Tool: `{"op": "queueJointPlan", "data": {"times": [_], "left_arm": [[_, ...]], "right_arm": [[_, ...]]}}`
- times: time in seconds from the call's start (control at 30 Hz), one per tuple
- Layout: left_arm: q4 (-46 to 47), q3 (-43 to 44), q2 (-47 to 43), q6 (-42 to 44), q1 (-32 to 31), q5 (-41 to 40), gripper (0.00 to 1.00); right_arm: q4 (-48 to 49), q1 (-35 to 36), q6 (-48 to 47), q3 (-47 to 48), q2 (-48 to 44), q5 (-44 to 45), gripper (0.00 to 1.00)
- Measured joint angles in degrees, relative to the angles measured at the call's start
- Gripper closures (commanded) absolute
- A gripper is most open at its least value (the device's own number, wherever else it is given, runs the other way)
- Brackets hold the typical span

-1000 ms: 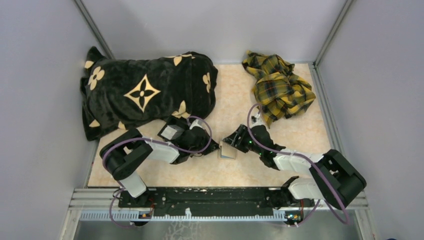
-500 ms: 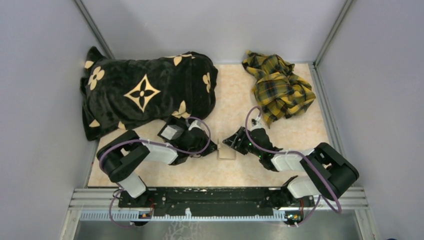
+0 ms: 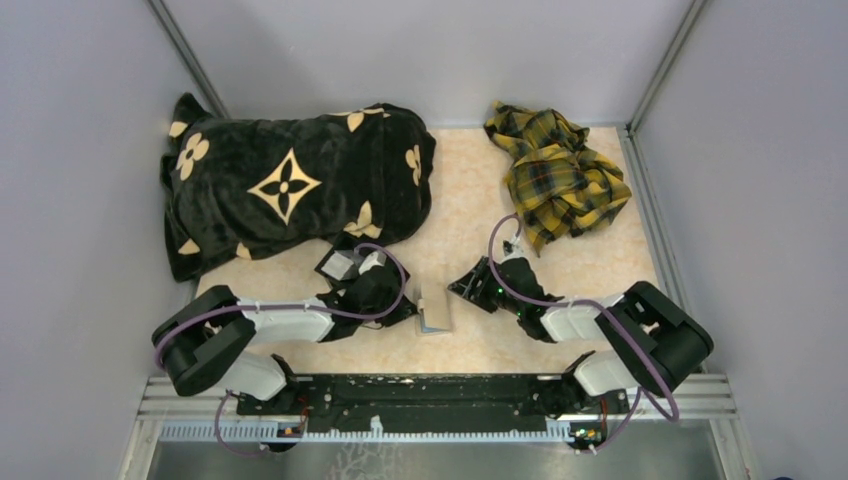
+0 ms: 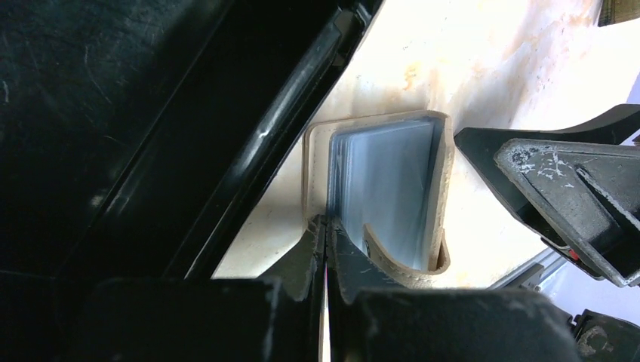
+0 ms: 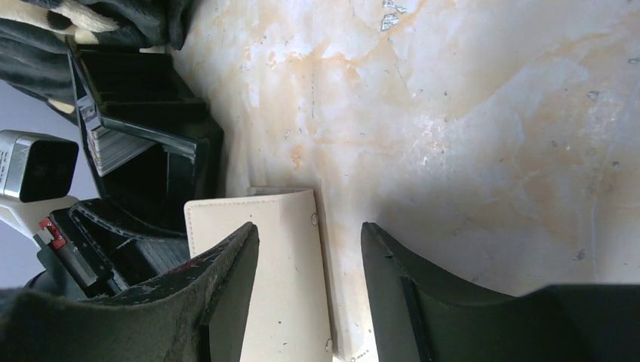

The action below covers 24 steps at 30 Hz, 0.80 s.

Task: Put the credit cards into the card holder
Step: Close the card holder at the center of the board, then pick up the card holder from the center of the board.

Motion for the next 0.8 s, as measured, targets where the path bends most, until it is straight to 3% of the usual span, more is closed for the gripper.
{"op": "queueJointPlan", "data": {"times": [0.3,0.8], "left_arm": [[0.2,0.6,1.3,-0.3,0.0,0.0,0.98],[4.3,0.5,4.2,-1.0,0.0,0.5,0.99]], "right_arm": [[3.8,1.4,-0.5,0.1,3.0,-2.0,0.46],[25.4,8.8,4.8,-9.1,8.5,-1.3,0.46]]}}
